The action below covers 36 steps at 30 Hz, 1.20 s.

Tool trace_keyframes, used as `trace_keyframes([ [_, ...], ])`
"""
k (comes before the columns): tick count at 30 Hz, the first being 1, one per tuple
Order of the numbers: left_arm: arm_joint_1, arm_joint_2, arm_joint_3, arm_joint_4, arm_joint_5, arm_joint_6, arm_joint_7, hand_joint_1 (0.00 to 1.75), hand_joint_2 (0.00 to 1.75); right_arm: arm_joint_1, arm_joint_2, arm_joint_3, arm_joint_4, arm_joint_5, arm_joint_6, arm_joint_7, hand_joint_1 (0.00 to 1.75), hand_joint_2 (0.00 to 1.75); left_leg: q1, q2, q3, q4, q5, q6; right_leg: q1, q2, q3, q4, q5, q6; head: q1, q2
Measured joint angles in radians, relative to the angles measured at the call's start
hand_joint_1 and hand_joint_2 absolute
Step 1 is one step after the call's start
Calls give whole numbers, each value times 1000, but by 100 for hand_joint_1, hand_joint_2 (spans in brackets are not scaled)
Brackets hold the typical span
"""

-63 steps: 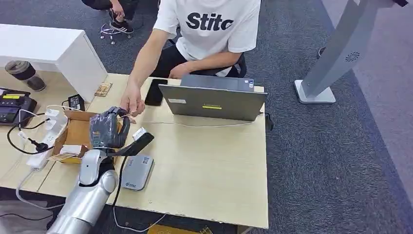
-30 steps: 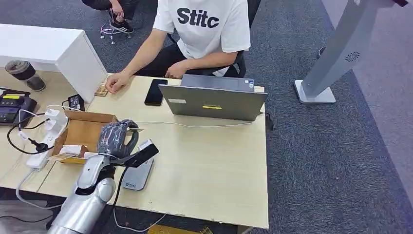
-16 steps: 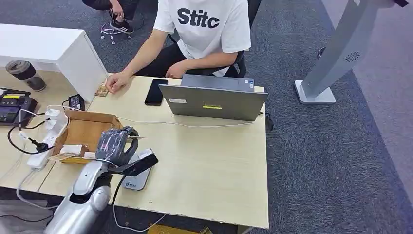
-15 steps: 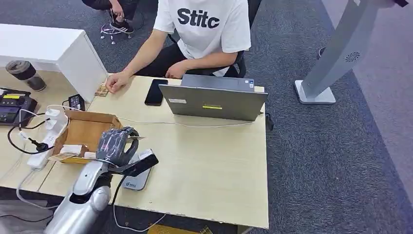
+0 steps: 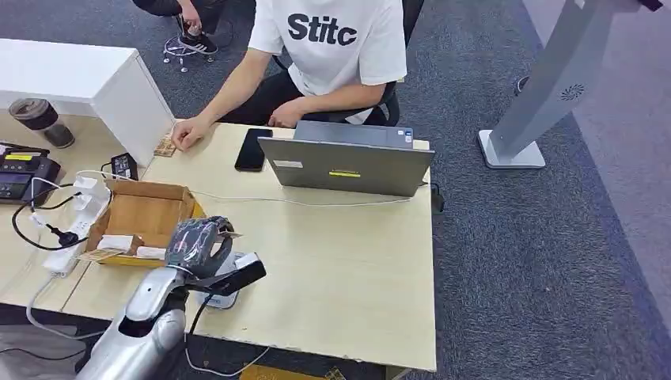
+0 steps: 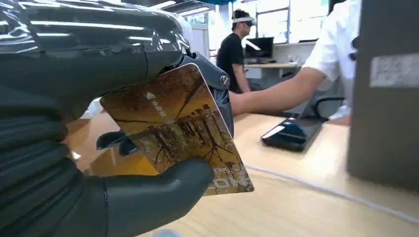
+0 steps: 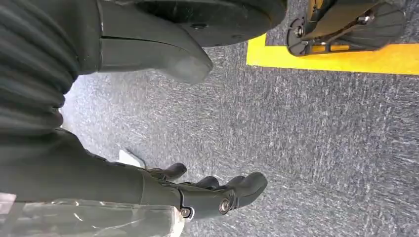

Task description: Pass the card to the sensor for recognition and then transmit it.

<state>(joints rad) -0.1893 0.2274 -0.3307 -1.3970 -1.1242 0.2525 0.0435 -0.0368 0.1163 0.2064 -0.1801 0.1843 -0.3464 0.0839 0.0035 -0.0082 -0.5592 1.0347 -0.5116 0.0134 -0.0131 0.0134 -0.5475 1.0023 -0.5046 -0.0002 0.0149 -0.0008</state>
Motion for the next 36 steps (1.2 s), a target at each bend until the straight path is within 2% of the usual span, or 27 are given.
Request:
trace_keyframes([
  [1, 0, 0, -2, 0, 0, -3, 0, 175, 175, 0, 0, 0, 0, 0, 0, 0, 0, 175, 0, 0, 0, 0, 0, 0, 0, 0, 0, 0, 0, 0, 0, 0],
  [2, 4, 0, -18, -4, -19, -28, 25, 175, 175, 0, 0, -6, 0, -1, -2, 0, 0, 175, 0, 0, 0, 0, 0, 0, 0, 0, 0, 0, 0, 0, 0, 0],
  [3, 12, 1, -35, -10, -75, -66, 83, 175, 175, 0, 1, -10, 0, 0, -10, 6, 0, 175, 0, 0, 0, 0, 0, 0, 0, 0, 0, 0, 0, 0, 0, 0],
  [4, 19, 0, -54, -10, -93, -66, 96, 175, 175, 0, 2, -10, 0, 1, -11, 11, 0, 175, 0, 0, 0, 0, 0, 0, 0, 0, 0, 0, 0, 0, 0, 0],
  [15, 32, -24, -89, 30, -122, -48, 104, 175, 175, 0, 3, -12, 0, 2, -9, 15, 0, 175, 0, 0, 0, 0, 0, 0, 0, 0, 0, 0, 0, 0, 0, 0],
  [26, 53, -33, -92, 53, -167, -51, 146, 175, 175, 0, 8, -18, 0, 13, -11, 19, 0, 175, 0, 0, 0, 0, 0, 0, 0, 0, 0, 0, 0, 0, 0, 0],
  [36, 58, -23, -106, 54, -195, -111, 182, 175, 175, 0, 8, -34, 0, 5, -14, 20, 0, 175, 0, -1, 3, 0, 0, 0, 0, -1, 3, 0, 0, 0, 0, 0],
])
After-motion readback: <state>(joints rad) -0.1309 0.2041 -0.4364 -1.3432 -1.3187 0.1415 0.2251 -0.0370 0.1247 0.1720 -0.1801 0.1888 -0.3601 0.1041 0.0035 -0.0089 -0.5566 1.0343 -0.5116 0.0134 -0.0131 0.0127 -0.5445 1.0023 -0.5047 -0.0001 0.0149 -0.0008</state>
